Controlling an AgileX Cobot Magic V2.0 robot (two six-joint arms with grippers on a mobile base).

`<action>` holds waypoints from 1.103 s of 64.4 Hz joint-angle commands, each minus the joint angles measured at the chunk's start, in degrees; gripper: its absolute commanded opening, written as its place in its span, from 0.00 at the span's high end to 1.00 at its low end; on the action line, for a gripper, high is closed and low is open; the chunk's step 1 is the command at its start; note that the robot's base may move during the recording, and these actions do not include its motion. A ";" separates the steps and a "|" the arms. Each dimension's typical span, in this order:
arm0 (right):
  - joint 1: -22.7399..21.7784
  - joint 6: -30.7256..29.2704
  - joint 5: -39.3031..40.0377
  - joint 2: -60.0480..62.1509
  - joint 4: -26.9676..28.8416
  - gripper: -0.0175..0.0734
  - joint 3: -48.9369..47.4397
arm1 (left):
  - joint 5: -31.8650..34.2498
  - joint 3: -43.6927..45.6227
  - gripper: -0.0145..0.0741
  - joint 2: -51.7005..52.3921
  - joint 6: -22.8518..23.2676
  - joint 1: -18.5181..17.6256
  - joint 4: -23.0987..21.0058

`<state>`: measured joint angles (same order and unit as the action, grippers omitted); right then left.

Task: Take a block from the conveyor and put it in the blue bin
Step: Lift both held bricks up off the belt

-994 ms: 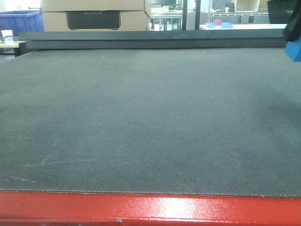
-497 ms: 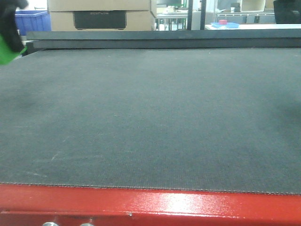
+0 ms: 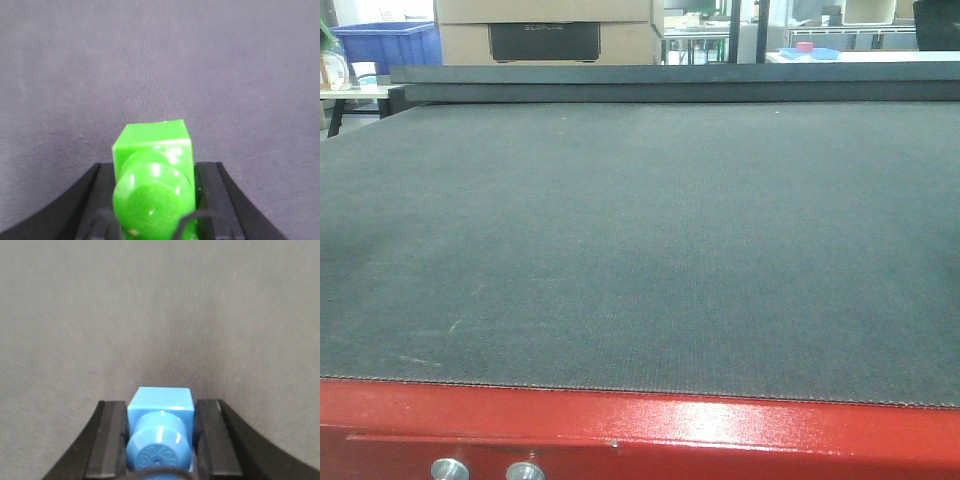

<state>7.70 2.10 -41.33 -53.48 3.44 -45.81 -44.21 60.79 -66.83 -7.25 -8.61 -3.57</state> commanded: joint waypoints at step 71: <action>0.51 -2.10 -0.63 26.20 -0.92 0.97 -8.89 | 4.52 -1.96 0.96 28.49 0.47 -3.23 -0.91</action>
<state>8.10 0.00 -42.80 -27.40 3.03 -54.21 -41.13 58.79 -38.61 -7.13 -11.52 -4.05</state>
